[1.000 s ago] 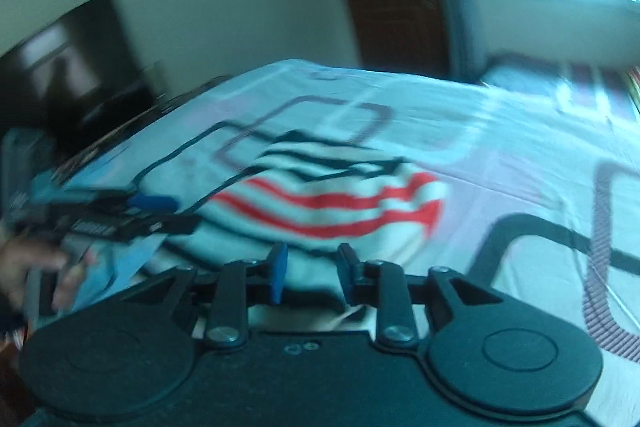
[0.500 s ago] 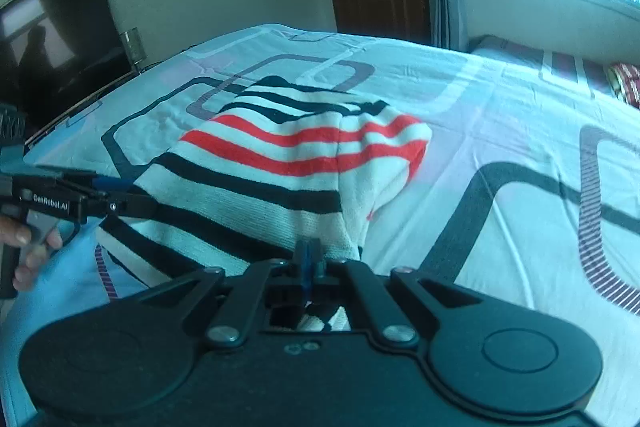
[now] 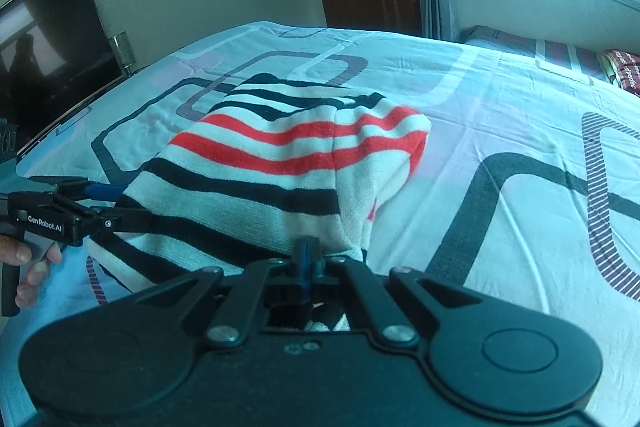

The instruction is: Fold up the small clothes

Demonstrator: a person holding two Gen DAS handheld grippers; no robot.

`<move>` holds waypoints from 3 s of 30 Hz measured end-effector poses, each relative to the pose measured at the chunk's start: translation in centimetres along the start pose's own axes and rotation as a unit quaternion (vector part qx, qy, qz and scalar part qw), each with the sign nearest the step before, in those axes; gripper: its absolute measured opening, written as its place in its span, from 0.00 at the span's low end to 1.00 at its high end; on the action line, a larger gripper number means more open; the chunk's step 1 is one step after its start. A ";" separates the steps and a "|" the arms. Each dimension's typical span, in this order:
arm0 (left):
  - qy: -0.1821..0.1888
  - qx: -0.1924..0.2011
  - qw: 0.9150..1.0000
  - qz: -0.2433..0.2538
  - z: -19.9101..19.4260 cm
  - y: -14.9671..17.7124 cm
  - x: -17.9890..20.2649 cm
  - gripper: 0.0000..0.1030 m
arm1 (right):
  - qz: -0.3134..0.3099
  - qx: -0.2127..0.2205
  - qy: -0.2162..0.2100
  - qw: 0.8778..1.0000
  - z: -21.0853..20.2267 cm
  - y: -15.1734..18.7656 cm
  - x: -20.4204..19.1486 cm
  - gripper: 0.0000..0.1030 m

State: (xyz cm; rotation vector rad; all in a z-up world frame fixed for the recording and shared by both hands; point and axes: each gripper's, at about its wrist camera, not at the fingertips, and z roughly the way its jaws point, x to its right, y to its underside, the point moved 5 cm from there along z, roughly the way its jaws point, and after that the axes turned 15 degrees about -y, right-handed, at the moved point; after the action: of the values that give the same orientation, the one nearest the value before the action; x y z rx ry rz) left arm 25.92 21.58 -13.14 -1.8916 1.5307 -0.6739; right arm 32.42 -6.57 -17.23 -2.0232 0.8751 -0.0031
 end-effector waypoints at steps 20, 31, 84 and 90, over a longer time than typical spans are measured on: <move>-0.112 0.042 0.993 0.008 -14.1 4.5 0.1 1.00 | 0.086 0.078 0.049 0.992 -15.1 5.0 -6.8 0.84; -0.076 0.094 0.992 -0.027 -25.5 4.5 3.0 1.00 | 0.068 0.097 0.095 0.988 -19.9 6.4 -14.1 0.99; -0.057 0.126 0.990 0.021 -30.1 4.1 5.2 1.00 | 0.030 0.129 0.145 0.981 -20.3 5.9 -19.6 0.99; -0.056 0.125 0.990 0.025 -29.9 3.9 5.4 1.00 | 0.033 0.131 0.147 0.980 -20.5 6.0 -19.4 0.99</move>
State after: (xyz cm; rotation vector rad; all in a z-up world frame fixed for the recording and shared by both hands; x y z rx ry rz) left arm 3.08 11.54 4.59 -1.6685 1.3520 -0.6912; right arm 7.76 -12.51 -3.37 -1.7705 1.0664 -0.3695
